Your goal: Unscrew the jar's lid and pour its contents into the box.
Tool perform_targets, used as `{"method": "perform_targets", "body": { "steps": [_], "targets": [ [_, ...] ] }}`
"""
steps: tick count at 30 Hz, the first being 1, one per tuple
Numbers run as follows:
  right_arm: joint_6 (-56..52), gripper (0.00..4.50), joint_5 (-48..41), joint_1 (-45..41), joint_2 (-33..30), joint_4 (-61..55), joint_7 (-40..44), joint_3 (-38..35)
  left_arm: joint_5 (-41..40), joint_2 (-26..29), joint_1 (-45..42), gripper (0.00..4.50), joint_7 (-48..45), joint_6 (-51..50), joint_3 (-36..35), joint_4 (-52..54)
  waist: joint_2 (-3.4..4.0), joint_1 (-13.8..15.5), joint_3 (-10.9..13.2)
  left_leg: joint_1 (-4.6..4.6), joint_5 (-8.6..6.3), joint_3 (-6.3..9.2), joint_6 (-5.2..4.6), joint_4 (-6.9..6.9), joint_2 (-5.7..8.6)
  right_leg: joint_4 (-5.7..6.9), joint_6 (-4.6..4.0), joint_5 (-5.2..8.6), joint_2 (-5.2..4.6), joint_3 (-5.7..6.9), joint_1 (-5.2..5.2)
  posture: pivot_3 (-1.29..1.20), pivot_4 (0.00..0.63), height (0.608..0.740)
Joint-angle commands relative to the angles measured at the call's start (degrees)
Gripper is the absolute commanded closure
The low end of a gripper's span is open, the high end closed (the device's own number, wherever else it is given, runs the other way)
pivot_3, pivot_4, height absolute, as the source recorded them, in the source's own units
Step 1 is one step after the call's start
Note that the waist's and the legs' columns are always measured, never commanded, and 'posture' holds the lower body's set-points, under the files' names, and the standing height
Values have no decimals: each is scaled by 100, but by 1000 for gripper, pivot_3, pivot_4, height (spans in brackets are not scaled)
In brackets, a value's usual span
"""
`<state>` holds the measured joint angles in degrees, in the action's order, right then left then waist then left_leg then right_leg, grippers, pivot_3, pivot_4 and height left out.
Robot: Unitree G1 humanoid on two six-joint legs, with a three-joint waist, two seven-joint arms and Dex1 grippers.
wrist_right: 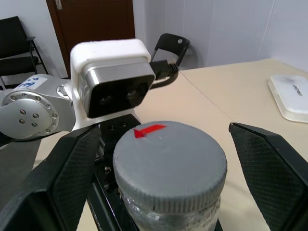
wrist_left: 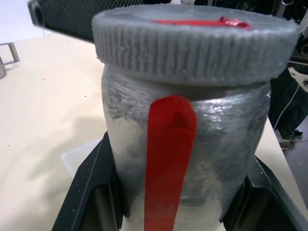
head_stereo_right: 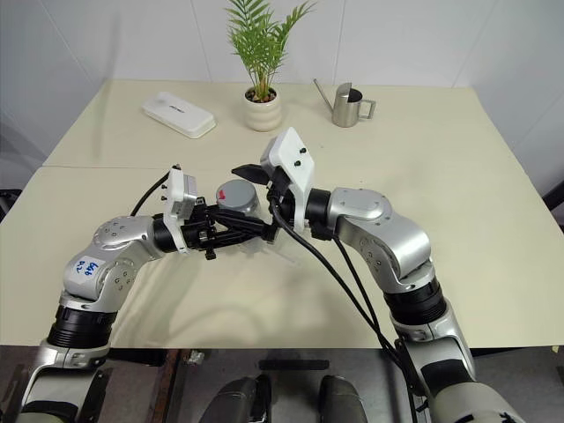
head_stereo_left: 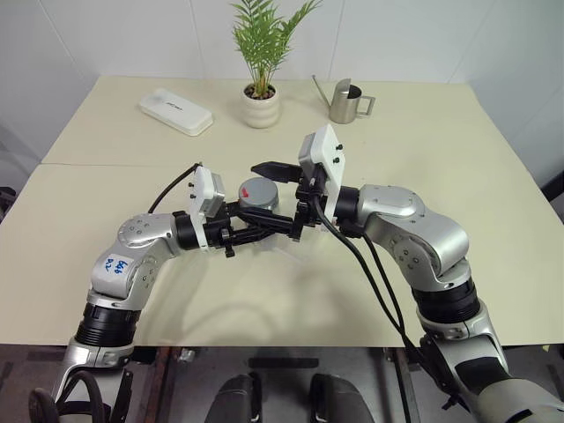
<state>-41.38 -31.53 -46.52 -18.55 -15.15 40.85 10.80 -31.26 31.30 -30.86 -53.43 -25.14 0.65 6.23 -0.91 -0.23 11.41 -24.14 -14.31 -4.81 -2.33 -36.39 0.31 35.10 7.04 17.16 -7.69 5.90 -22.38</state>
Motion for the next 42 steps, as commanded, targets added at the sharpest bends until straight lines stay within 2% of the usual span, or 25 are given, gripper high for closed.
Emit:
{"method": "perform_targets", "body": {
  "steps": [1, 3, 7, 12, 19, 23, 26, 32, 37, 38, 42],
  "targets": [
    [34, 185, -68, -80, -26, -150, 65, -149, 1, -26, -26, 2526, -57, 173, -122, 102, 0, 0, 0, 0, 0, -1, 0, 0, 0, 0, 0, 0, 0, 0, -1, 0, 150, 740],
    [42, 616, -83, -65, -12, -151, 80, -153, 16, -13, -8, 2526, -68, 193, -122, 106, 0, -1, 0, 0, -1, -3, -1, 0, -1, 0, 0, 0, 0, -1, -1, 0, 150, 740],
    [72, 1917, -127, -48, 6, -158, 137, -165, 17, -4, 18, 2526, -93, 221, -134, 114, 0, 0, 0, 0, -1, -7, -2, 0, -1, 0, 0, 0, -1, -2, -2, 0, 150, 740],
    [279, 1936, -304, -30, 2, -179, 544, -201, -20, 20, -73, 2526, -430, 376, -84, -35, 0, 0, 0, 0, -1, -10, -2, 0, -1, 0, 0, 0, -1, -3, -3, 0, 150, 740],
    [705, 1936, -667, -516, -325, 316, 2562, -84, -135, -103, -683, 2526, -1777, 697, 190, -704, 0, 11, 0, -1, -4, -22, -11, -14, -2, 3, 0, -1, 0, -4, -3, 0, 150, 740],
    [1011, 1936, -419, -999, -548, 805, 3536, 120, -59, -309, -988, 2526, -2266, 767, 434, -956, 0, 3, 0, -3, -14, -29, -22, -49, -9, 15, 1, -1, 1, -4, -1, 0, 150, 740],
    [1191, 1936, -272, -1245, -536, 1127, 3767, 114, -9, -458, -1048, 2526, -2365, 830, 509, -990, -1, -17, 0, -3, -21, -42, -29, -65, -11, 27, 1, -1, -5, -4, -3, 0, 150, 740],
    [1306, 1936, -103, -1356, -534, 1400, 3695, -65, 69, -487, -969, 2526, -2277, 924, 364, -988, -1, -7, 0, -3, -21, -43, -26, -71, -13, 38, 1, -1, -9, -1, -8, 0, 150, 740],
    [1255, 223, -91, -1278, -618, 1426, 3405, -334, 161, -320, -941, 2526, -2258, 1016, 214, -1108, -1, -7, 0, -3, -22, -43, -25, -71, -12, 38, 1, -2, -12, 0, -10, 0, 150, 740],
    [1346, 36, -73, -1239, -610, 1418, 3236, -467, 202, -282, -959, 2526, -2212, 1060, 164, -1178, -1, -6, 0, -3, -22, -42, -25, -71, -12, 38, 1, -1, -12, 0, -10, 0, 150, 740],
    [1348, 36, -79, -1051, -657, 1222, 2933, -628, 326, -195, -944, 2526, -2074, 1151, 89, -1284, -1, 2, 0, -3, -23, -42, -24, -71, -12, 38, 0, -2, -14, 1, -9, 0, 150, 740]
  ]
}}
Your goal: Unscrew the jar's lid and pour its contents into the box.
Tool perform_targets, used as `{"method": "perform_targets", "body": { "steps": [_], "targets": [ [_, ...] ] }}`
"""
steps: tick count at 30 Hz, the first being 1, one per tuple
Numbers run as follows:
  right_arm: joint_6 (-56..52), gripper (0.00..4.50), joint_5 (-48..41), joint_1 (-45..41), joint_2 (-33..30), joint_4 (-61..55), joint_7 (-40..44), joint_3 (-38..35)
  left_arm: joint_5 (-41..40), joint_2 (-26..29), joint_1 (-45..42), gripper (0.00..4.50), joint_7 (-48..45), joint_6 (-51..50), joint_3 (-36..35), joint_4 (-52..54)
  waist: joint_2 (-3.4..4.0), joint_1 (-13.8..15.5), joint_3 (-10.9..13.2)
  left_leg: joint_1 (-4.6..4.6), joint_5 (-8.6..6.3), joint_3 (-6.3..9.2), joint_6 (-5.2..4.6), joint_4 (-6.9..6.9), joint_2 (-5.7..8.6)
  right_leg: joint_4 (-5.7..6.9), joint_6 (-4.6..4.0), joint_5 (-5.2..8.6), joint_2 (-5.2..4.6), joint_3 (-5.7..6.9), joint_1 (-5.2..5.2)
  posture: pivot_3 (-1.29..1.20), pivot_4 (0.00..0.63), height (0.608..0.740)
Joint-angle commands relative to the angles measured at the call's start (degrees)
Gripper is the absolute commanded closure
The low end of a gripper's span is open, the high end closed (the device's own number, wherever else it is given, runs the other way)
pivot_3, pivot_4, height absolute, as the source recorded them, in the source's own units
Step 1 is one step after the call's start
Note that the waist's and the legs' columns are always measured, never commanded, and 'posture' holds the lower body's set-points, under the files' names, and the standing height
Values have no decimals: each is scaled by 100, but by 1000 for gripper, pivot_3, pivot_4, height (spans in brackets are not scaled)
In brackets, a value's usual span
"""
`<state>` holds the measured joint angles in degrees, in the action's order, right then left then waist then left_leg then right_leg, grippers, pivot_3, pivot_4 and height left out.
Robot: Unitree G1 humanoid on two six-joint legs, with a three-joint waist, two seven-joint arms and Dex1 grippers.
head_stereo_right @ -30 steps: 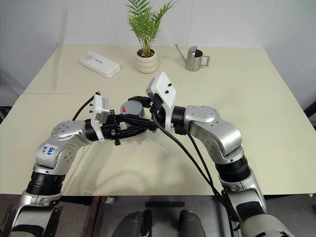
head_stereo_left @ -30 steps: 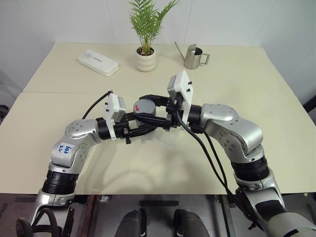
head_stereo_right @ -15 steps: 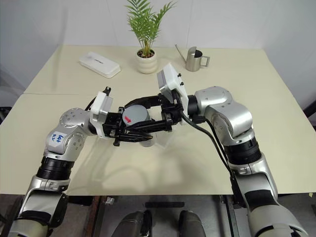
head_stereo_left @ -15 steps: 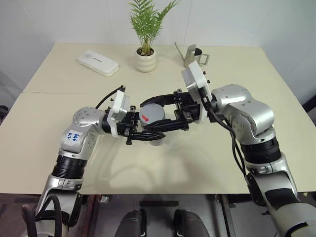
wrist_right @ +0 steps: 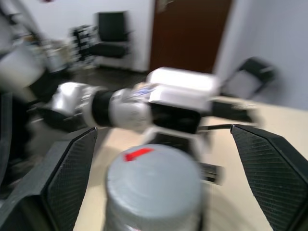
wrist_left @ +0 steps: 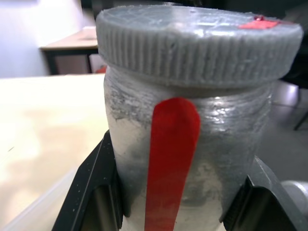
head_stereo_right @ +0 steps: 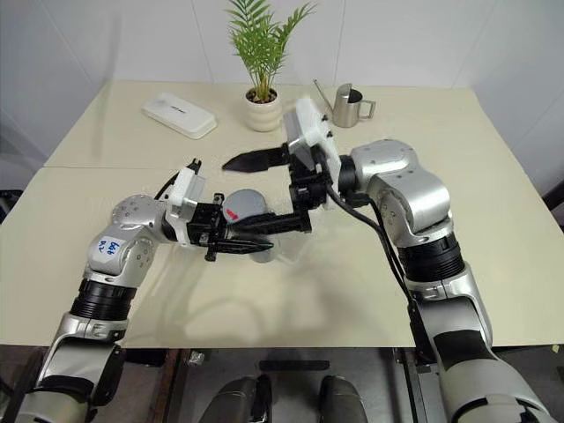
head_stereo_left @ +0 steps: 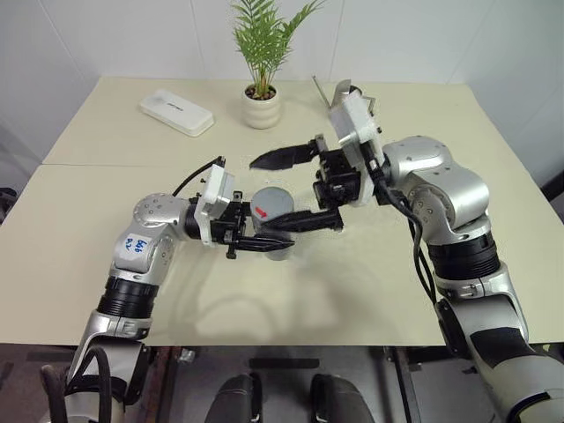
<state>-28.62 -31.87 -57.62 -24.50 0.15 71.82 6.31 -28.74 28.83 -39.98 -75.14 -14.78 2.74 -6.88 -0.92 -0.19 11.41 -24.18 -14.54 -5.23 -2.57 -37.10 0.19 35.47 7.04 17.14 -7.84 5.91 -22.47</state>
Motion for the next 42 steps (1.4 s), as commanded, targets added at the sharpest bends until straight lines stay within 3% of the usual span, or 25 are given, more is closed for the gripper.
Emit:
{"method": "perform_targets", "body": {
  "steps": [1, 8, 17, 28, 34, 42],
  "targets": [
    [41, 36, -53, 101, -71, -364, -206, -182, 100, 59, -32, 2526, 142, 119, -123, 10, 0, -3, 0, 0, 0, 0, 0, 1, 0, 0, 0, 0, 0, 0, 0, 0, 150, 740],
    [-136, 36, 198, 594, 45, -1000, -1022, 70, 322, -123, -120, 2526, 613, 119, -20, 29, 0, -2, 0, -1, -4, -3, 1, 1, 0, 1, 0, 0, -2, 2, -2, 0, 150, 740],
    [-103, 36, 722, 419, 346, -645, -1696, 329, 213, -289, -92, 2526, 734, -249, 61, 286, 0, -12, 0, 1, -3, -6, 2, -2, -1, 5, 0, 0, -1, 1, -3, 0, 150, 740],
    [14, 36, 735, 378, 222, -421, -1537, 193, 167, -280, -67, 2526, 754, -260, -56, 356, 0, -8, 0, 0, -4, -6, 1, 0, -1, 4, 0, 0, 0, 3, -3, 0, 150, 740],
    [140, 36, 464, 379, -474, 109, -891, -280, 110, -305, -58, 2526, 689, -157, -121, 341, 0, 3, 0, 0, -5, -6, -2, -3, 2, 3, 0, 0, -4, 4, -1, 0, 150, 740],
    [228, 36, 355, 386, -958, 631, -697, -678, 137, -347, -60, 2526, 626, -128, -162, 307, 0, 5, 0, 0, -4, -11, -4, -2, 2, 0, 0, 0, -8, 7, -1, 0, 150, 740]
  ]
}}
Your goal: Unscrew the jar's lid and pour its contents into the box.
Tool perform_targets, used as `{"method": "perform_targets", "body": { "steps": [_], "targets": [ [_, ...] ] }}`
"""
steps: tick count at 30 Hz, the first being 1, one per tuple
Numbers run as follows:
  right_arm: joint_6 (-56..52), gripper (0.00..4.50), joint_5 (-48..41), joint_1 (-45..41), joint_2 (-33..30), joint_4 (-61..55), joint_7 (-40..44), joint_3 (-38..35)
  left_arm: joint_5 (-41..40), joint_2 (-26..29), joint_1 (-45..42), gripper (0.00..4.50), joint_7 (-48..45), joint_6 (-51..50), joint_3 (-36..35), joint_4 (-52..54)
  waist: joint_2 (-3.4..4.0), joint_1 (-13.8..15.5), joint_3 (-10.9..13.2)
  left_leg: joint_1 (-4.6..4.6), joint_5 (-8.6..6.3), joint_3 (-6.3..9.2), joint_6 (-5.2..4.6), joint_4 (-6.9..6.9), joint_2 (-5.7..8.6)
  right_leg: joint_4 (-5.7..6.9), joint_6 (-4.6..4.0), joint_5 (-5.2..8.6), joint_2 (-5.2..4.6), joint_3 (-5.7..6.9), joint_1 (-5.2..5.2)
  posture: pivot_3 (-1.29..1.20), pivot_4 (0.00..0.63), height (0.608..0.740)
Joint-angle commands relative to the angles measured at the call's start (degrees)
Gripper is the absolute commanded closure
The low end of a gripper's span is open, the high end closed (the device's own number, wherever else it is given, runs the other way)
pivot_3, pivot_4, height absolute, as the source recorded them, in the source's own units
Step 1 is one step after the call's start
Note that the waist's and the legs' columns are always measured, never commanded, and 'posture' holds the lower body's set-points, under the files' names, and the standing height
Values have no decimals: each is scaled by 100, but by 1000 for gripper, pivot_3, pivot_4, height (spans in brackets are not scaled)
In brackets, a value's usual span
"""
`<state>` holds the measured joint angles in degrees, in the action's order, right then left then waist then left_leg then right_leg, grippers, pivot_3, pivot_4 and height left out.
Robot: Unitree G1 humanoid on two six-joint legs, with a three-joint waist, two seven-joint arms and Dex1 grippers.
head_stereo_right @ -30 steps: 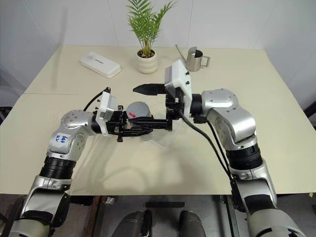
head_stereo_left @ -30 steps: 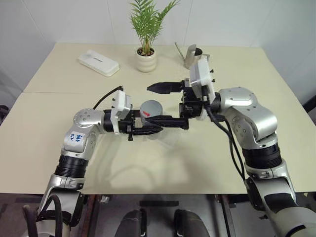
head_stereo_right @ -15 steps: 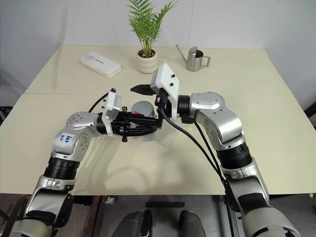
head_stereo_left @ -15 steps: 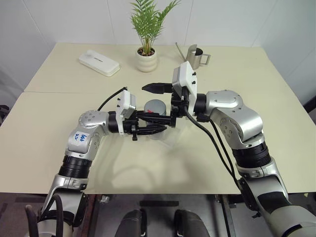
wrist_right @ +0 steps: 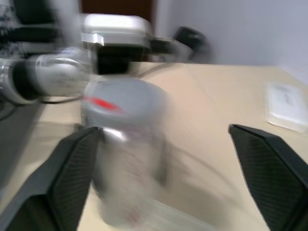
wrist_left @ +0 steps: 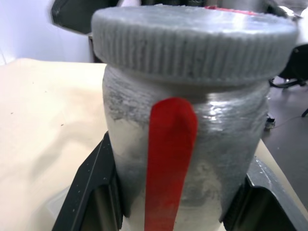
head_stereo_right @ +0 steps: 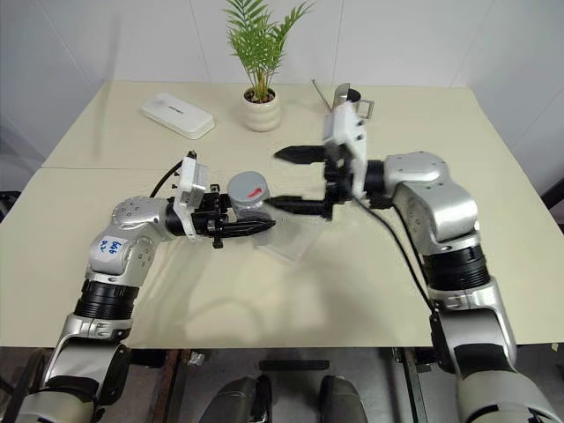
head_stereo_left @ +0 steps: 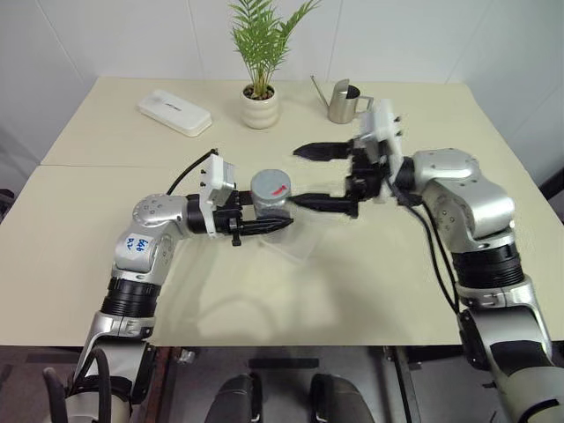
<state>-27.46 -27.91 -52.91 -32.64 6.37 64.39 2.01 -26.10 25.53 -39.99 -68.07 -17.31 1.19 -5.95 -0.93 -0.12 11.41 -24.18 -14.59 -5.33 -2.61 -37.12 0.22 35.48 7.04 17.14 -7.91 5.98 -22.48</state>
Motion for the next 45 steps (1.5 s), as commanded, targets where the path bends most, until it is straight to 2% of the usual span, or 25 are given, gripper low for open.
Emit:
{"method": "perform_targets", "body": {
  "steps": [1, 6, 12, 20, 28, 37, 45],
  "targets": [
    [134, 36, -20, -64, -200, 62, 73, -287, -122, -18, -57, 2526, -90, 128, -12, 206, 0, -4, 0, 1, 0, 0, 0, 1, 0, -1, 0, 0, 1, -1, 0, 0, 150, 740],
    [-27, 36, -198, 0, -273, -99, 173, -403, -47, 28, -77, 2526, -78, 126, -7, 146, 0, -13, 0, 1, 0, -2, 0, 2, -1, -2, 0, 0, 2, -1, -1, 0, 150, 740],
    [-563, 36, -699, 15, 251, -1147, -103, -175, 114, 12, -169, 2526, 61, 139, 38, -6, 0, -12, 0, 1, 0, 0, 1, 1, -4, 0, 0, 0, 4, -1, -1, 0, 150, 740],
    [-882, 36, -242, 55, 814, -1749, -982, 562, 160, -24, -179, 2526, 177, 69, 117, 4, 1, -9, 0, 0, 0, 3, 1, -2, 1, 3, 0, 0, -7, 0, -1, 0, 150, 740],
    [-749, 36, 81, -81, 978, -1391, -1266, 666, 159, -40, -251, 2526, 277, 51, 166, 2, 1, -9, 0, -1, -1, 0, -1, -1, 3, 4, 0, 0, -6, 2, -2, 0, 150, 740],
    [-697, 36, -11, -5, 546, -1176, -1050, 187, 105, -30, -174, 2526, 311, 56, 170, 85, 0, -5, 0, 0, -1, 1, -2, 1, 2, 4, 0, 0, -3, 2, -3, 0, 150, 740],
    [-518, 36, -137, 312, -148, -950, -789, -244, 95, -21, -118, 2526, 321, 94, 185, 83, 0, 3, 0, 0, -1, -1, -2, -1, 2, 4, 0, 0, -4, 2, -1, 0, 150, 740]
  ]
}}
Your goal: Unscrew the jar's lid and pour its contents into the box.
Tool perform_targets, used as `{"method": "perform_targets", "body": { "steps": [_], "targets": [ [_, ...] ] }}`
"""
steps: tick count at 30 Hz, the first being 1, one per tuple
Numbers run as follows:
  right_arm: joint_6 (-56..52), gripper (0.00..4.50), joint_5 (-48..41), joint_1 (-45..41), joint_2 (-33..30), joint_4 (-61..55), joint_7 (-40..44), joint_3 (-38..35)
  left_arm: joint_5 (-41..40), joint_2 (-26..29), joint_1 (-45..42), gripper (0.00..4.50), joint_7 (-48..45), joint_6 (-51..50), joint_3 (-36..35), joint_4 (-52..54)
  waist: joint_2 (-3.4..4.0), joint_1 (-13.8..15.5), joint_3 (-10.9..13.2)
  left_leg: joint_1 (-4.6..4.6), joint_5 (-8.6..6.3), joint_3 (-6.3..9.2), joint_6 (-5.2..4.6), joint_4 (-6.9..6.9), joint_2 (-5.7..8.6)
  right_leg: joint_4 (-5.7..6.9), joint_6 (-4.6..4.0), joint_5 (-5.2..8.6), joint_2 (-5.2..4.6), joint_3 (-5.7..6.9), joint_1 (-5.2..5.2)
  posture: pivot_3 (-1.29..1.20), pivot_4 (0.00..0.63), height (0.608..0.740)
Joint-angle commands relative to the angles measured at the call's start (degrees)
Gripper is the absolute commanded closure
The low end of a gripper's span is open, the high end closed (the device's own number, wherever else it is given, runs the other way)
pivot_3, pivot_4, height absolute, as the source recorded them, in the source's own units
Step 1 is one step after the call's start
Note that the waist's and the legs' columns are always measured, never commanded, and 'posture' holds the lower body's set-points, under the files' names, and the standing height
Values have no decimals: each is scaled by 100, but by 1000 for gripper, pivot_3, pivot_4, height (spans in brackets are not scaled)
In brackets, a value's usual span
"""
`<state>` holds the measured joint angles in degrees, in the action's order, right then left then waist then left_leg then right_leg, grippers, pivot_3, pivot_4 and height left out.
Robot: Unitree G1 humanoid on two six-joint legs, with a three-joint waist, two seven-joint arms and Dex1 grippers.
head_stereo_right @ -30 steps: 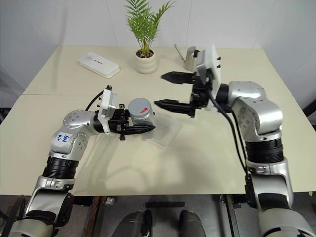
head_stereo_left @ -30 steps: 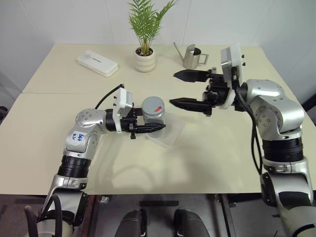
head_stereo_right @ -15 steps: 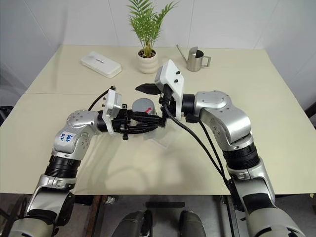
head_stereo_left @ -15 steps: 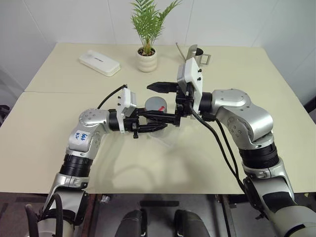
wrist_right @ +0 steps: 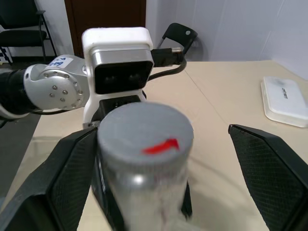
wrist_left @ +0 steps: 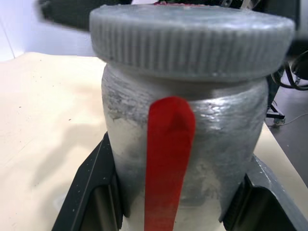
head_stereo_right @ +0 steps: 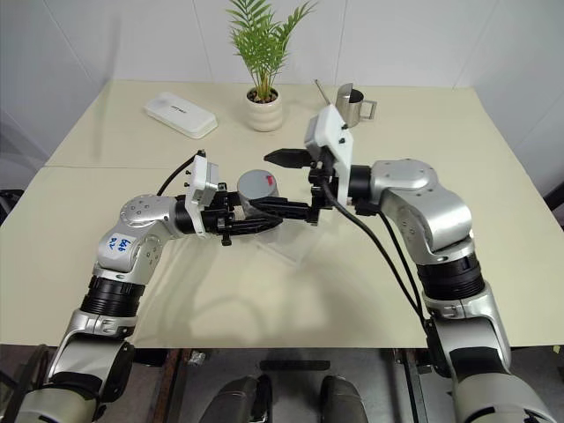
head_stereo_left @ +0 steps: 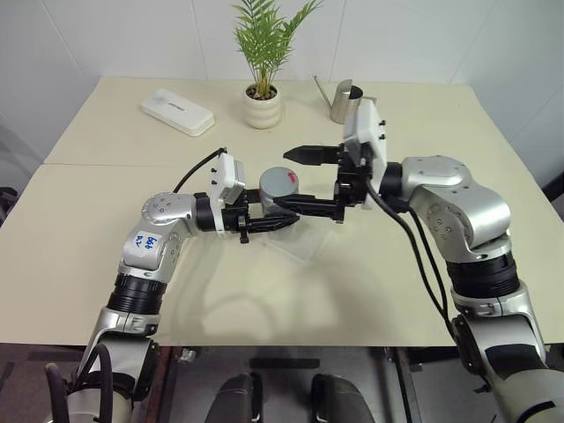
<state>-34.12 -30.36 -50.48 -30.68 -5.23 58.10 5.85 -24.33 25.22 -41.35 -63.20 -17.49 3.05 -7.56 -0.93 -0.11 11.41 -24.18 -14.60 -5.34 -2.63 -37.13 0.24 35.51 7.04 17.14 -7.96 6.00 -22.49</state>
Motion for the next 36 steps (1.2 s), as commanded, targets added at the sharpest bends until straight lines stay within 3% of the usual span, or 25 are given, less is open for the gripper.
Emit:
{"method": "perform_targets", "body": {
  "steps": [1, 10, 15, 21, 25, 36],
  "targets": [
    [187, 36, 112, 114, -425, 247, -131, -663, -82, 11, 17, 2526, -166, 112, -4, 240, 0, 9, 0, 0, 0, 0, 0, 0, 0, -1, 0, 0, 0, 0, 0, 0, 150, 740],
    [74, 36, -191, 235, -741, 170, 180, -933, -43, 53, 13, 2526, -200, 112, -35, 196, 0, -23, 0, 1, 0, -5, -1, 4, -5, -6, 2, -1, 5, 0, 1, 0, 150, 740],
    [-311, 36, -596, 115, -291, -444, 25, -694, -20, 49, -31, 2526, -203, 115, -24, 138, 0, -10, 0, 1, 0, -4, -1, -1, -5, -5, 2, -1, 3, -1, 2, 0, 150, 740],
    [-803, 36, -573, 17, 319, -973, -606, -196, 18, -8, -6, 2526, -181, 125, 49, 152, 0, 8, 0, 0, 0, 1, -1, -5, -3, 1, 2, -1, -4, 0, 2, 0, 150, 740],
    [-715, 36, -256, -211, 733, -736, -852, 161, 90, -25, -16, 2526, -176, 221, 73, 36, 0, -7, 0, 0, 0, 0, -2, -3, 0, 0, 2, -1, -4, 1, 0, 0, 150, 740],
    [-441, 36, 80, -280, 652, -281, -770, 119, 81, -24, 22, 2526, -145, 226, 49, 73, 0, -11, 0, 0, -1, 0, -3, 0, 1, 1, 2, -1, -3, 3, -1, 0, 150, 740]
  ]
}}
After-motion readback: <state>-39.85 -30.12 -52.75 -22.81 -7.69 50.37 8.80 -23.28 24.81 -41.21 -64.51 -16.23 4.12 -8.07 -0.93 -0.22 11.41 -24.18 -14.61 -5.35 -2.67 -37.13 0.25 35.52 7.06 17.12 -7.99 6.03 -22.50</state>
